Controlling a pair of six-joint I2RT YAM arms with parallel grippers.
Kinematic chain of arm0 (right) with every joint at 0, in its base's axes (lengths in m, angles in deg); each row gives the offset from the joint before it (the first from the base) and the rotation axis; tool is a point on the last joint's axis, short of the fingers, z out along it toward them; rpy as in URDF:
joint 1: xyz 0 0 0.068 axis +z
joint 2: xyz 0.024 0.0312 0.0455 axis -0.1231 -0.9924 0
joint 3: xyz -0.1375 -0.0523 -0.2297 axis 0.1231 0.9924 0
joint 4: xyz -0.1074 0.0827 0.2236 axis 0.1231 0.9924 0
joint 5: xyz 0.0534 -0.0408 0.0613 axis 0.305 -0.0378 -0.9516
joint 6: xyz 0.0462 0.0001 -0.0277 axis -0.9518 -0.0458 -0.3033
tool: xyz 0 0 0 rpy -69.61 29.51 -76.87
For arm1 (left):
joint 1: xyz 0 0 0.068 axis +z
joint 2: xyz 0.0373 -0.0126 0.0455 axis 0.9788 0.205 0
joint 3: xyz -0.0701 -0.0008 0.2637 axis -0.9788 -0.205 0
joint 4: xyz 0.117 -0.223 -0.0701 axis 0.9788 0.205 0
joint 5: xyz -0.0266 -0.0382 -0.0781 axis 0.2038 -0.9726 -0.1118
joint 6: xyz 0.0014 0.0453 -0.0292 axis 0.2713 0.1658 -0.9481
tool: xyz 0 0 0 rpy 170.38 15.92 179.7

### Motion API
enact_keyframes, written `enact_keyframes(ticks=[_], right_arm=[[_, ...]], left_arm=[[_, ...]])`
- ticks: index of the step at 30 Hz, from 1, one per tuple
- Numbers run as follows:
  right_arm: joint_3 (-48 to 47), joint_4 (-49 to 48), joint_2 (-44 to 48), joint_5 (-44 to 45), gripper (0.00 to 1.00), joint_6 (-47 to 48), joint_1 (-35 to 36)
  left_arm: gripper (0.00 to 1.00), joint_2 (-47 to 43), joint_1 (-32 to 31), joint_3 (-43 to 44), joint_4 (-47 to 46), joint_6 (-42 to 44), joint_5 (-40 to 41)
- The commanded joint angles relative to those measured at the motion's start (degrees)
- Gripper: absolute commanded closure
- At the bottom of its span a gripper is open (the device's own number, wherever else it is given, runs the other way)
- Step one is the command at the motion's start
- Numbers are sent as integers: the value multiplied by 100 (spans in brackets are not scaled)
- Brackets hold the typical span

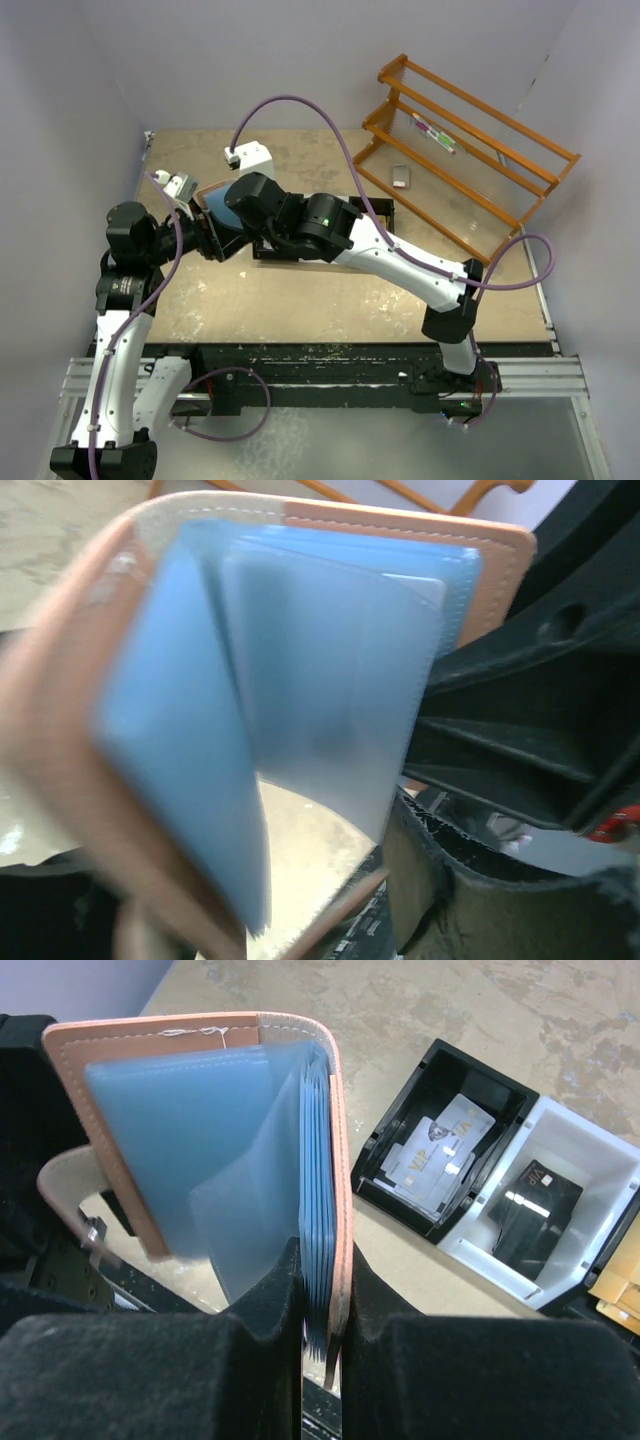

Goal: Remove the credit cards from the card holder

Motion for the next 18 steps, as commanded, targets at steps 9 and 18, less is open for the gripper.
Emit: enact_keyframes(ticks=[9, 18], right_arm=[[1223, -822, 1167, -321, 100, 21, 48], [1989, -1369, 1741, -868, 100, -115, -249]], left_arm=[[60, -81, -11, 483, 647, 822, 1690], [44, -98, -10, 703, 399, -117, 663]])
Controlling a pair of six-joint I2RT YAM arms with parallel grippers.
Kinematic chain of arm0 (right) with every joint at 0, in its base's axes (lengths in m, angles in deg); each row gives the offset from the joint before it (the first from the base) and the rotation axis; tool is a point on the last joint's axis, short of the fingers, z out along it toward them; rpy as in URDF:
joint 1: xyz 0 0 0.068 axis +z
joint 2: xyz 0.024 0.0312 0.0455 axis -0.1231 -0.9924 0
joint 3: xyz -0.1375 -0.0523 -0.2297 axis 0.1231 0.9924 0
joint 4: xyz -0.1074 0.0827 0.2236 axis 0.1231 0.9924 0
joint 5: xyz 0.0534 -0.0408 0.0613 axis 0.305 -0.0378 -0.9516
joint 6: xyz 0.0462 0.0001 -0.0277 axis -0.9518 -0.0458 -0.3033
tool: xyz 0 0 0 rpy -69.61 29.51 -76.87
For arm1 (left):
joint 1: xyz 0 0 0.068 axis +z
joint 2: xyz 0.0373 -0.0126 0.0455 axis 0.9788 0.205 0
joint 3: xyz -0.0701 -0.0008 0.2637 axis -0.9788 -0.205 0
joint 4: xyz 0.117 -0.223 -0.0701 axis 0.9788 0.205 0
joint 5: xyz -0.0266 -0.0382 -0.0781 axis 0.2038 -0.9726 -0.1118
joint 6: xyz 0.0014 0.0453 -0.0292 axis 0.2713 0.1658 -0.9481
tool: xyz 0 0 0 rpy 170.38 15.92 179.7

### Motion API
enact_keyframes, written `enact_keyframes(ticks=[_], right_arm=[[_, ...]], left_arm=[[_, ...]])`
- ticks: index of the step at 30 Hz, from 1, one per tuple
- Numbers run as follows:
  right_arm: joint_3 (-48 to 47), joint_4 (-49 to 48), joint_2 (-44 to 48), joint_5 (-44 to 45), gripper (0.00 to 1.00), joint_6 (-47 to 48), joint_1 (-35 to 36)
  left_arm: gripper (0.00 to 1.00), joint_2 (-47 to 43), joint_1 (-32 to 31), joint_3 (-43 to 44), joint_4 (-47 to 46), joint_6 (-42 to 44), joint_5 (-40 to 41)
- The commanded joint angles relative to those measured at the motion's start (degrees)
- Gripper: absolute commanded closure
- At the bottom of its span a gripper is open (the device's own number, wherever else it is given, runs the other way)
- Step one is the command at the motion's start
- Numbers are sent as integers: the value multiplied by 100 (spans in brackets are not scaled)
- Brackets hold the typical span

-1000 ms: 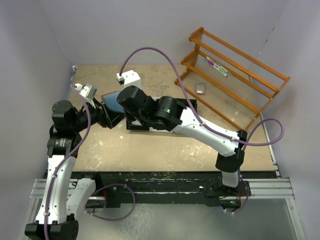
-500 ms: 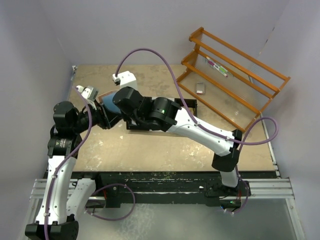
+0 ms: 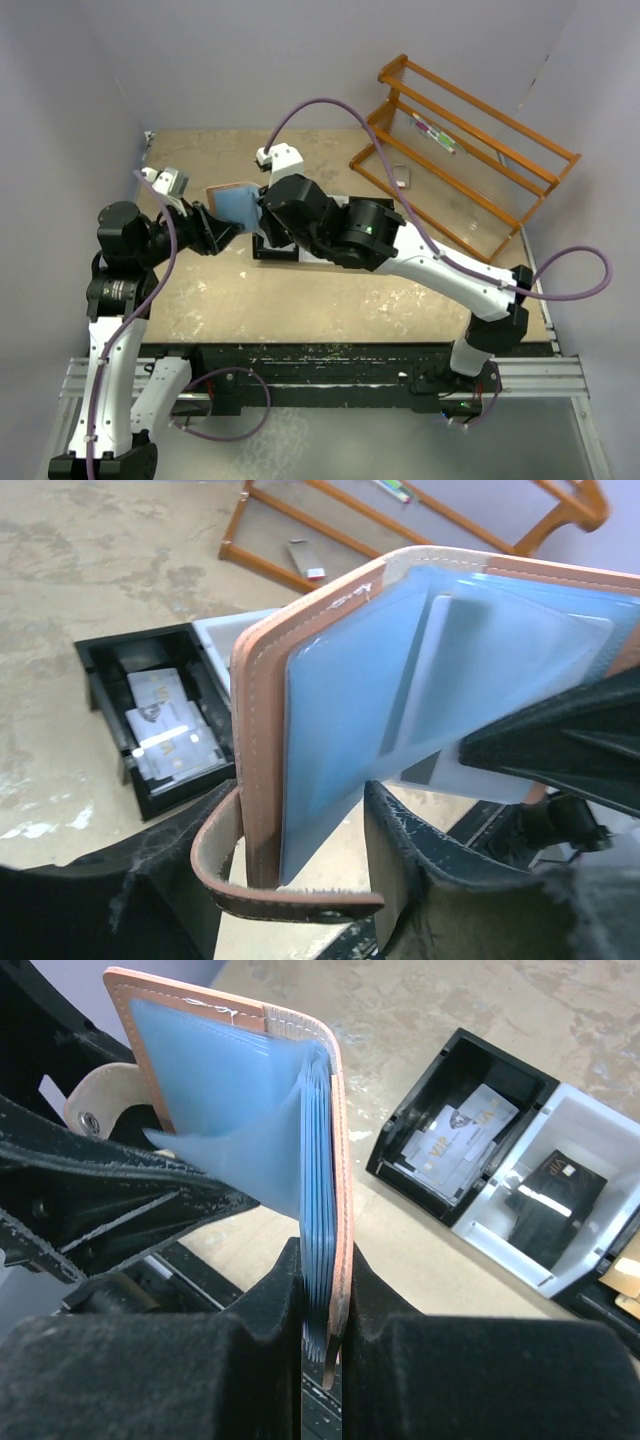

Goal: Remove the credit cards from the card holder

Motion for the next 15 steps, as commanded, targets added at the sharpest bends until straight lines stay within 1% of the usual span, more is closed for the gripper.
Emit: enact_keyframes(ticks=[1, 4, 7, 10, 12, 15], right_arm=[[401, -772, 489, -529, 100, -102, -224], [869, -1316, 817, -1048, 100, -106, -384], [1253, -1743, 1134, -1447, 100, -110, -512], [1436, -1897, 1267, -1683, 100, -163, -636], [1556, -2030, 1371, -1876, 100, -195, -718], [1870, -2366, 1612, -2211, 100, -192, -817]], left_arm=[[40, -26, -11, 232, -360, -660, -589], [33, 19, -11, 189, -546, -1128, -944], [27, 66, -11, 210, -762, -1622, -1130], [25, 98, -10, 232, -905, -1829, -1200], [28, 92, -10, 233, -888, -1783, -1191], [40, 70, -15, 232, -787, -1697, -1159]])
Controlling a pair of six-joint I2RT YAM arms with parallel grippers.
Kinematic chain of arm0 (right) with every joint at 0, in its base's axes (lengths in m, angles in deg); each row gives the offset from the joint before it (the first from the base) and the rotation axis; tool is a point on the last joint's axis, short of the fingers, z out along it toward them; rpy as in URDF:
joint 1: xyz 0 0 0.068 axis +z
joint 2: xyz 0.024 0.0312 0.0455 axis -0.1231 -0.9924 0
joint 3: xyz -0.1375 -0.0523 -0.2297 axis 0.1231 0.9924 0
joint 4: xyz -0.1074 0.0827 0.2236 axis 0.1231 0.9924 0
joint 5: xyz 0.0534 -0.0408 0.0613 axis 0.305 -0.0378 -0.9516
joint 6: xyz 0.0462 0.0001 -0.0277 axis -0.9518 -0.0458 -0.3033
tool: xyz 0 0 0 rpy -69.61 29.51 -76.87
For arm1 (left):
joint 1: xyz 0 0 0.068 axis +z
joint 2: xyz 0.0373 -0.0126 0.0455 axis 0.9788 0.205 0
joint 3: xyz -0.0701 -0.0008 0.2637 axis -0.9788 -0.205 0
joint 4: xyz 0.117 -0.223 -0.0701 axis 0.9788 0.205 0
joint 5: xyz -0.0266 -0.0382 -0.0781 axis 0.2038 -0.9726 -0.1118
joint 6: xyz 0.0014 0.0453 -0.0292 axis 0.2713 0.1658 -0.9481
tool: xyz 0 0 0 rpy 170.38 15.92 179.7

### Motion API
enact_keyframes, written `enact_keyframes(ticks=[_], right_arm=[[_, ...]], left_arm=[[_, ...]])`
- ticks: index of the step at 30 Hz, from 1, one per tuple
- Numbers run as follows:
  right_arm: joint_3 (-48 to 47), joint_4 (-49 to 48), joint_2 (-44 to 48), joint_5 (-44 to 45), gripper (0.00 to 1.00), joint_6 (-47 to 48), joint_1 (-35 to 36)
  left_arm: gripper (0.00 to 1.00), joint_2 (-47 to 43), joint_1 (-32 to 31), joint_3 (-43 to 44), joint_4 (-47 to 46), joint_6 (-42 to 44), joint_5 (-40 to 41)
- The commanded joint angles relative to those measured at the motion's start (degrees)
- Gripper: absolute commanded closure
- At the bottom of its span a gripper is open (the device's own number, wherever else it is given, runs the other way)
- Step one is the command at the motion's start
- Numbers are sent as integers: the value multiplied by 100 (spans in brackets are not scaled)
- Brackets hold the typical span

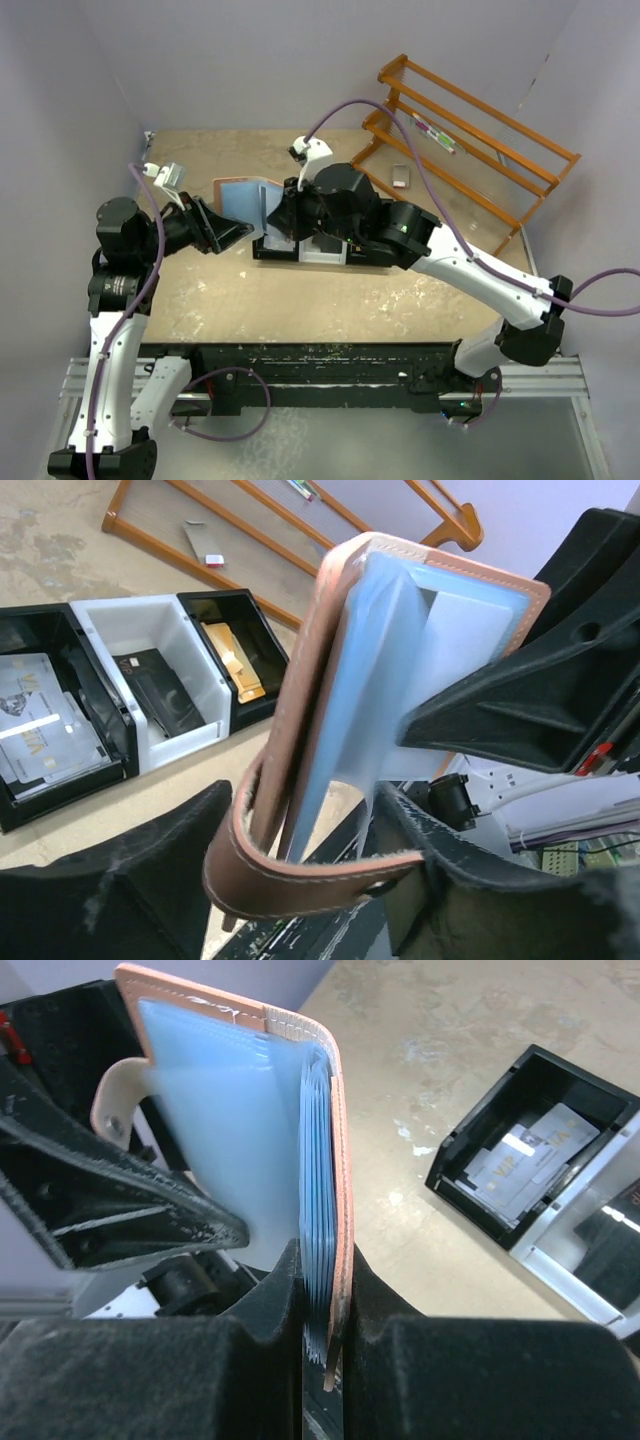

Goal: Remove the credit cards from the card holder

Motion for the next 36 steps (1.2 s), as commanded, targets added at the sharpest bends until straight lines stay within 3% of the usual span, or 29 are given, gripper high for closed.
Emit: enact_keyframes(ticks=[1, 6, 10, 18, 28, 36], right_arm=[[338, -1039, 551, -751, 100, -65, -149], [828, -1428, 920, -1234, 100, -35, -311], [1210, -1656, 1222, -1652, 100, -25, -483], [1666, -2103, 1529, -2816, 80, -55, -910], [2261, -2795, 1893, -3922, 55, -424, -1521], [2488, -3159, 2059, -4399, 60, -565, -1681]], left_arm=[[45, -39, -11, 186, -248, -186, -156], [66, -54, -10, 293, -267, -327, -249], [77, 45, -10, 506, -271, -348, -507], [98, 100, -6, 457, -862, -1019, -1288], [100, 148, -10, 441, -1363, -1661, -1676], [100, 160, -10, 432, -1566, -1845, -1807]])
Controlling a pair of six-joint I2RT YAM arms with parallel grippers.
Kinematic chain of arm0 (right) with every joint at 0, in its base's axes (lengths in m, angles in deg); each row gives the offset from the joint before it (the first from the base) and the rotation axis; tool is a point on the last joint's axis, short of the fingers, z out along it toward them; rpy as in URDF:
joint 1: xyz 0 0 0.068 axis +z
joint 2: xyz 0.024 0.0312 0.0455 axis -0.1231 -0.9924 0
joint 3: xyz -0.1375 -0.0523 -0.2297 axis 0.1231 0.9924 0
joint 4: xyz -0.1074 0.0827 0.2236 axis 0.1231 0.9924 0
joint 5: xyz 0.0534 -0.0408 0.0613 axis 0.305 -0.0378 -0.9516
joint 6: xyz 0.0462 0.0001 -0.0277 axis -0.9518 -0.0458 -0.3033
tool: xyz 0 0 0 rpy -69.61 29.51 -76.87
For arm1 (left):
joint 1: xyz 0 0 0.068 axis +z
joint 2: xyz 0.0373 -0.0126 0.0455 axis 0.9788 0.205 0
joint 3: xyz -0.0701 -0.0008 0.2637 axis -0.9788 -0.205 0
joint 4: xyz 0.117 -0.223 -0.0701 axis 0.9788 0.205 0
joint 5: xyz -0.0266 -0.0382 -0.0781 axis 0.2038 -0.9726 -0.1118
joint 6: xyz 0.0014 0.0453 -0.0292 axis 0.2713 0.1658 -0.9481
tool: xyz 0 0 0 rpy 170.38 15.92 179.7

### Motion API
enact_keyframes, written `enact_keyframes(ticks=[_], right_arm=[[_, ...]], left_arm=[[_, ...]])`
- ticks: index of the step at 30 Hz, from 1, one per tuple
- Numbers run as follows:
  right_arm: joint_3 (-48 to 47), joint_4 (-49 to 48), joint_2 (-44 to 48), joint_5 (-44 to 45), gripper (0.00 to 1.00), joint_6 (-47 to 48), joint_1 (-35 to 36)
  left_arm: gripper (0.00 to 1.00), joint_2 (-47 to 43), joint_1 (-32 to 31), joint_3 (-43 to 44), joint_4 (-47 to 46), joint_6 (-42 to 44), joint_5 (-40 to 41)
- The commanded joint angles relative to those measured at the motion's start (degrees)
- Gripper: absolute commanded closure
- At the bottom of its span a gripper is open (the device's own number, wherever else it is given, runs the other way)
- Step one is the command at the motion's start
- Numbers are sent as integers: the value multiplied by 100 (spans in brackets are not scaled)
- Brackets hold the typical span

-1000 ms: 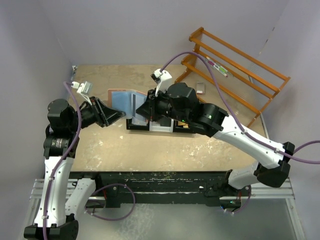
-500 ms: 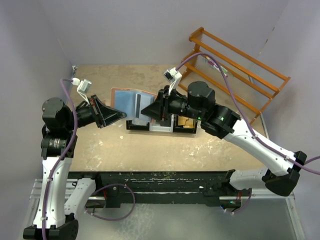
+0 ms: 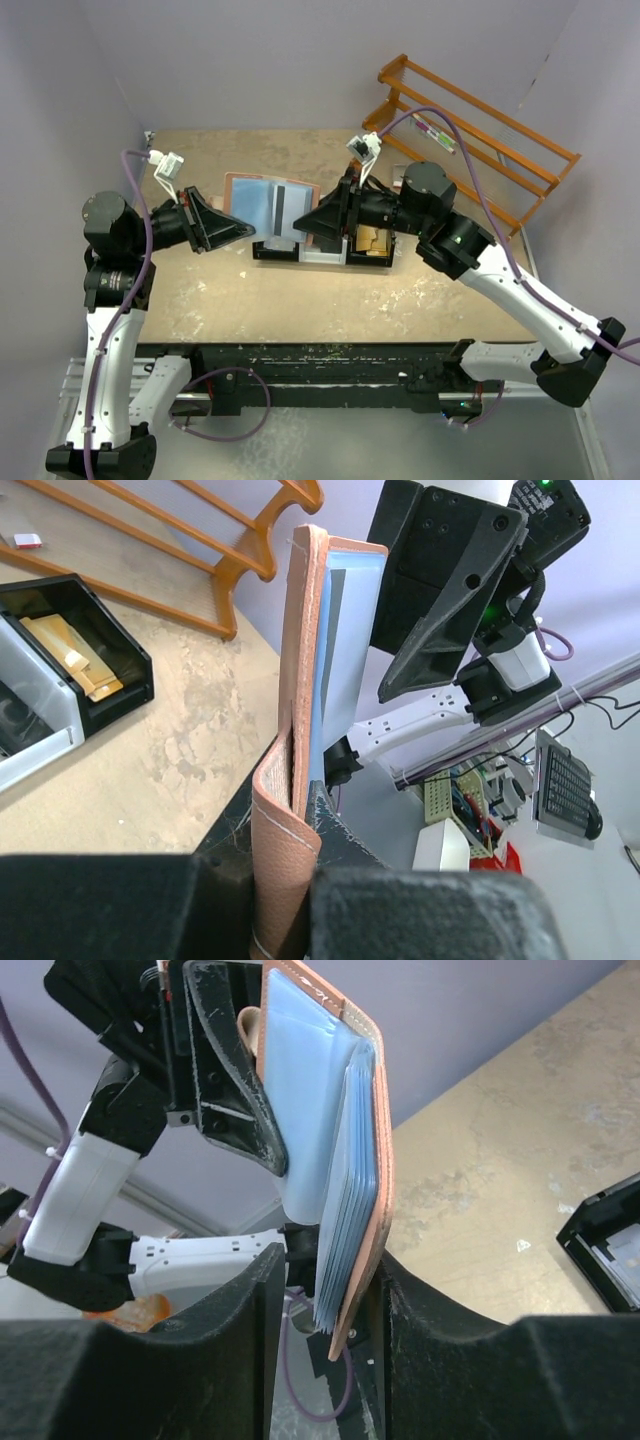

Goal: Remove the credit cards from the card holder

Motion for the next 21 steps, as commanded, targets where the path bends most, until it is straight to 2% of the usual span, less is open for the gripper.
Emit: enact_keyframes(ticks=[1, 11, 21], right_arm=[[132, -643, 243, -560, 61, -151, -99], [352, -894, 367, -884, 66, -326, -262], [340, -1052, 295, -1026, 81, -394, -299]], left_arm=[[100, -29, -10, 84, -447, -193, -159], [100, 6, -10, 127, -530, -275, -161], [100, 44, -10, 158, -538, -273, -216]])
